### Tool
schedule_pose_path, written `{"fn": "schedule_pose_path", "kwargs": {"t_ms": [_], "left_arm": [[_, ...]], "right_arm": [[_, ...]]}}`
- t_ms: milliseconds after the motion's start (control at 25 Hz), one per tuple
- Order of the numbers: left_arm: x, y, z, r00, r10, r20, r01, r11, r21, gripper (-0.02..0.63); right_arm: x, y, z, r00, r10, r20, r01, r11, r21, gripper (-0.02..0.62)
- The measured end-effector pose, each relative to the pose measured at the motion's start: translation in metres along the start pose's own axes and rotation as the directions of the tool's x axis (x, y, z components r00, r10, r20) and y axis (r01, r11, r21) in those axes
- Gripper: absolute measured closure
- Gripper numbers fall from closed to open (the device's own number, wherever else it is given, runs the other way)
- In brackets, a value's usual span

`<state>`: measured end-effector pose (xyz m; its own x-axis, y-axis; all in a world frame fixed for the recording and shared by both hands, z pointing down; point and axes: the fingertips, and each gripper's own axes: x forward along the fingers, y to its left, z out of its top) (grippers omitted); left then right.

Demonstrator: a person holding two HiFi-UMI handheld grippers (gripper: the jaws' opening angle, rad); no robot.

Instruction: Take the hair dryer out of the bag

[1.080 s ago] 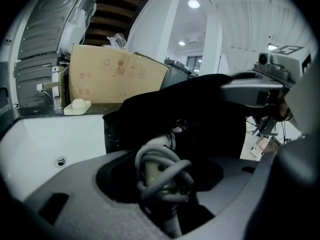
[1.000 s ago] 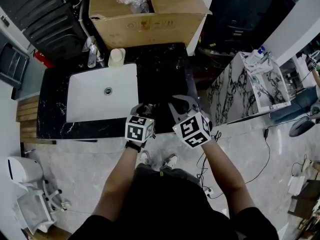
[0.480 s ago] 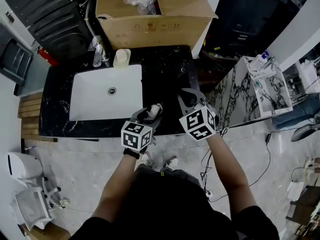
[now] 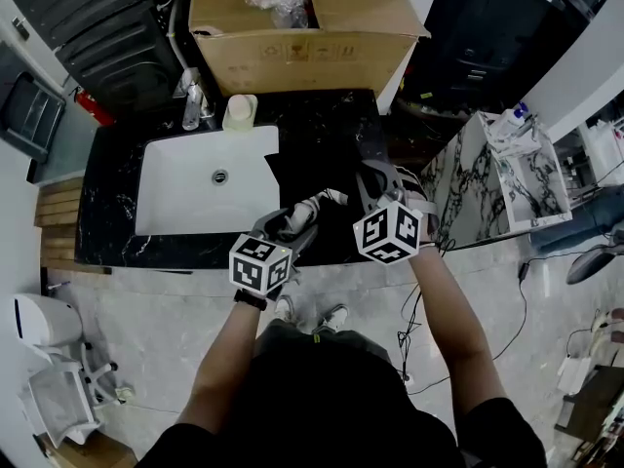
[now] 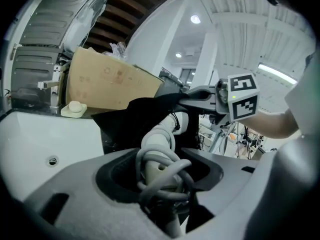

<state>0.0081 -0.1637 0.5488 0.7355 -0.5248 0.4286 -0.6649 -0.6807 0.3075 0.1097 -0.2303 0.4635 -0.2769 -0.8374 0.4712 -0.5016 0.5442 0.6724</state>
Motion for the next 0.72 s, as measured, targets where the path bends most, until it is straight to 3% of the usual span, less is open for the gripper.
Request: {"fn": "schedule_pose_path", "kwargs": {"t_ms": [480, 720], "left_arm": [[-0.015, -0.013, -0.004, 0.991, -0.131, 0.007, 0.131, 0.991, -0.015, 0.347], [-0.025, -0.022, 0.0, 0.981, -0.185, 0.053, 0.186, 0.982, -0.026, 0.345]], "right_arm": [[0.008, -0.001, -0.033, 0.998, 0.041, -0.048, -0.039, 0.999, 0.03, 0.565], [0.012, -0.003, -0.031, 0.997, 0.07, -0.012, -0.07, 0.997, 0.025, 0.565]]}}
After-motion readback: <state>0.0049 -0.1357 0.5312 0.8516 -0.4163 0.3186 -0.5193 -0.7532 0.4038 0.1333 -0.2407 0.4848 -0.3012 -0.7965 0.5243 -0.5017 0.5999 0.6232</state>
